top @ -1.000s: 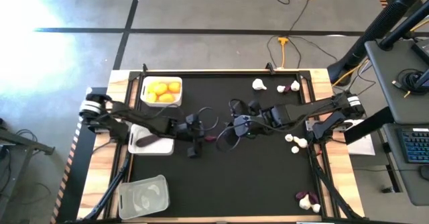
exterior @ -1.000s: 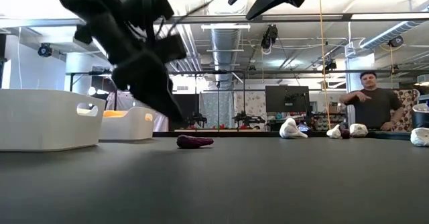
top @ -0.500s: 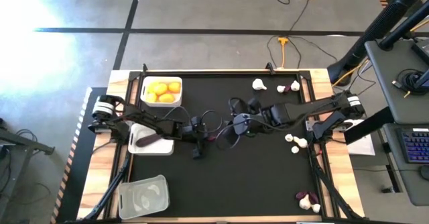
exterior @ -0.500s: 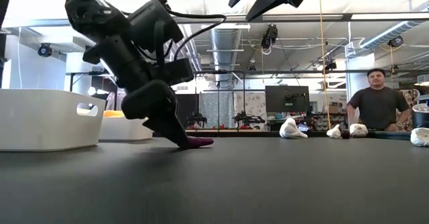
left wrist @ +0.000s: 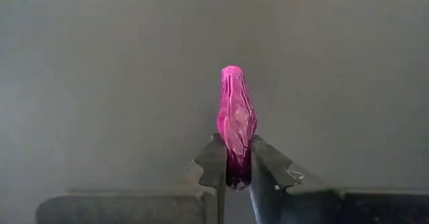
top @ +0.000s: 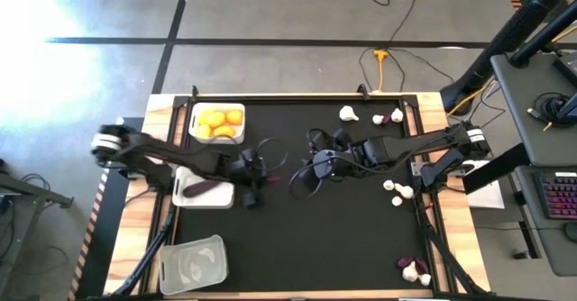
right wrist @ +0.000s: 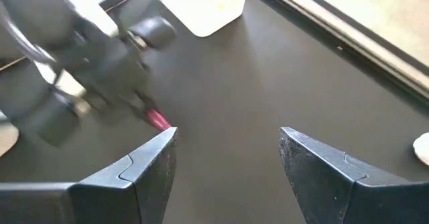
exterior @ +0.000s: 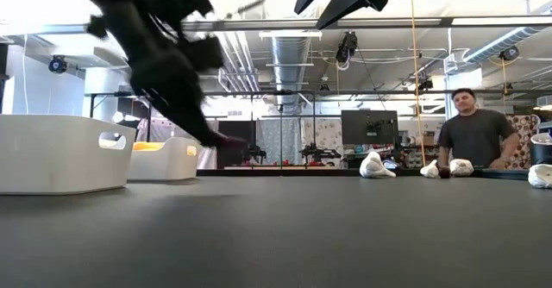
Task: Sort produce into baskets
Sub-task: Put the eggplant into the bottom white bin
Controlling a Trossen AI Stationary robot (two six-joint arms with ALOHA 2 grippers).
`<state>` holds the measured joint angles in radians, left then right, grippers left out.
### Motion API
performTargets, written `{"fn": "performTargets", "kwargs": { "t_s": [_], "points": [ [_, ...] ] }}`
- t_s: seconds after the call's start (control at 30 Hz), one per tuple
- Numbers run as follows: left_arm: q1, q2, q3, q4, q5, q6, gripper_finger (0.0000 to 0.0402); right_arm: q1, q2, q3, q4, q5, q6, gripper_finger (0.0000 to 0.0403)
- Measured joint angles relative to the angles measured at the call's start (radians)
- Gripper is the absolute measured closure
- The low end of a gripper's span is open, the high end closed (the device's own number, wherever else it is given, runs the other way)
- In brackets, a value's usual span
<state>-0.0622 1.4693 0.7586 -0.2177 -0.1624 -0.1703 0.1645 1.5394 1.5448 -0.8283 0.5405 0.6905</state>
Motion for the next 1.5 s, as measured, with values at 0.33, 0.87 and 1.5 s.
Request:
{"fn": "performTargets", "kwargs": {
  "t_s": [0.33,0.87,1.5],
  "points": [
    [-0.002,-0.467,0.000,-0.688,0.201,-0.142,0.0378,-0.042,0.000,0.000,0.006,0.037,-0.029,0.0154],
    [-0.002,-0.513,-0.167,-0.802,0.253,-0.270,0.0338,-0.002,0.059,-0.012,-0.099,-0.251,-0.101,0.0154],
    [-0.001,-0.500,0.130,-0.603,-0.100,-0.004,0.0174,0.262,0.296,-0.015,-0.495,-0.862,0.178,0.0154]
  ]
}}
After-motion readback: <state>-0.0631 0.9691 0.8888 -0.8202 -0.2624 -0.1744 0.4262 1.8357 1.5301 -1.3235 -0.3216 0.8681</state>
